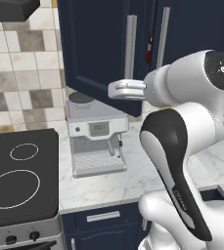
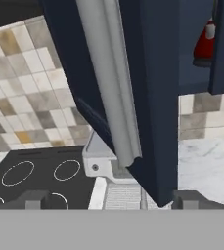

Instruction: Open the cabinet, pick the kettle from the cabinet, and place it in the sink.

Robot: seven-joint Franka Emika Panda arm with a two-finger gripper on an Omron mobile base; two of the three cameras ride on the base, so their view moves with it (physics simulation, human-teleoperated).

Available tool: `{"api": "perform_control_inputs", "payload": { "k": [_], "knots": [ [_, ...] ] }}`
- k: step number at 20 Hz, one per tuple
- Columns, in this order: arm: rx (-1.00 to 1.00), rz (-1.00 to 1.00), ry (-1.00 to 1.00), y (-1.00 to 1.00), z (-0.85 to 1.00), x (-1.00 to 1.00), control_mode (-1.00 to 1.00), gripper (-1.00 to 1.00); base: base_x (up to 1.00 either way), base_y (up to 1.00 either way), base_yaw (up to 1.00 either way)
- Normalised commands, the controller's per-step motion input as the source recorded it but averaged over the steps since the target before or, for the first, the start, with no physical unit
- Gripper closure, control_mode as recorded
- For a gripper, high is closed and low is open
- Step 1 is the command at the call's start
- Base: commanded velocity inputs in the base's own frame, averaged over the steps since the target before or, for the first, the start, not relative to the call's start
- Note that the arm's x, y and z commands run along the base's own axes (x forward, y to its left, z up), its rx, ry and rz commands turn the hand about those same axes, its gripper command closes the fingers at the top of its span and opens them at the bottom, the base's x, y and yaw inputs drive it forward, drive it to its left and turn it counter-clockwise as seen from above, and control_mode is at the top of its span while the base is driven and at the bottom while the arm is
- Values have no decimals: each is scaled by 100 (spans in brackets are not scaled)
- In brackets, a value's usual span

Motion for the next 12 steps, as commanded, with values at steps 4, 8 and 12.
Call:
{"api": "perform_control_inputs", "payload": {
  "k": [4, 8, 12],
  "knots": [
    [13, 0, -2, -21, 0, -28, -100, -100, 0, 0, 0],
    [18, 2, -1, -22, 0, -11, -100, -100, 0, 0, 0],
    [19, 3, 0, -23, 2, -3, -100, -100, 0, 0, 0]
  ]
}}
